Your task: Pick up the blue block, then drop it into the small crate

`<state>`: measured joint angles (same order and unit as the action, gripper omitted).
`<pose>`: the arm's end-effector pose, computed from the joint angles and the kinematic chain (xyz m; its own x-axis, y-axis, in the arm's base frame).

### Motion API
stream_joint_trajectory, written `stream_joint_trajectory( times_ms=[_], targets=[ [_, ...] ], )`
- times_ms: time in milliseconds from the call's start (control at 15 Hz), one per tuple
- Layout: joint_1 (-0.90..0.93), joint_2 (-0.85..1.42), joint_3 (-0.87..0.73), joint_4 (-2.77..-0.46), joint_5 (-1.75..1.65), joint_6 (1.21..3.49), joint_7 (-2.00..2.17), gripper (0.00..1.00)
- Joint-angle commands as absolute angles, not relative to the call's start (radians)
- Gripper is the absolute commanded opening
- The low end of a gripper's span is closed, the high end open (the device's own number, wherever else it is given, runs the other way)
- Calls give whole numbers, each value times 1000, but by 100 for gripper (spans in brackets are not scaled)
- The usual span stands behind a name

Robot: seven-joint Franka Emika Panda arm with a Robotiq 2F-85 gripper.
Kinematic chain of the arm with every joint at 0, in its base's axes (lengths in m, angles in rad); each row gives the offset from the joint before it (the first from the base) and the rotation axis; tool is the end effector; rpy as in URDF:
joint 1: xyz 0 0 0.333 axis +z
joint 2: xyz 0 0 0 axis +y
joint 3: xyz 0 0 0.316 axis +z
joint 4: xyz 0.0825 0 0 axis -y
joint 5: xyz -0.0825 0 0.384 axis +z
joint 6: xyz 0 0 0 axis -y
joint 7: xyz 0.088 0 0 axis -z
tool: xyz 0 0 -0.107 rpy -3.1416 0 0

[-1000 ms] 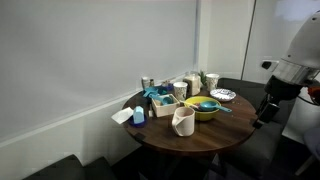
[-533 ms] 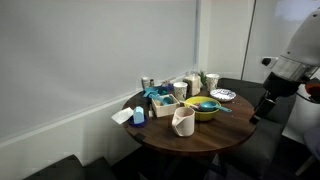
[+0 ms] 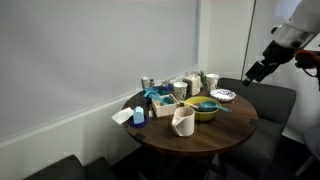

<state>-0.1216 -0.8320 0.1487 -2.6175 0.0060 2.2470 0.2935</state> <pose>0.3428 0.0164 0.5458 0.8537 -0.2632 0.4494 -0.2813 -0.9592 -0.0275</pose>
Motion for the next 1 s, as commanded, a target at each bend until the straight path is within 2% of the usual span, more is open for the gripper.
stream_joint_trajectory(
  times_ms=[0, 533, 933],
  targets=[
    [-140, -726, 125, -2489, 17, 2179, 339, 100],
    [-129, -715, 107, -2479, 3, 2175, 339, 100],
    [-140, -384, 36, -2307, 37, 2190, 344, 100]
  ],
)
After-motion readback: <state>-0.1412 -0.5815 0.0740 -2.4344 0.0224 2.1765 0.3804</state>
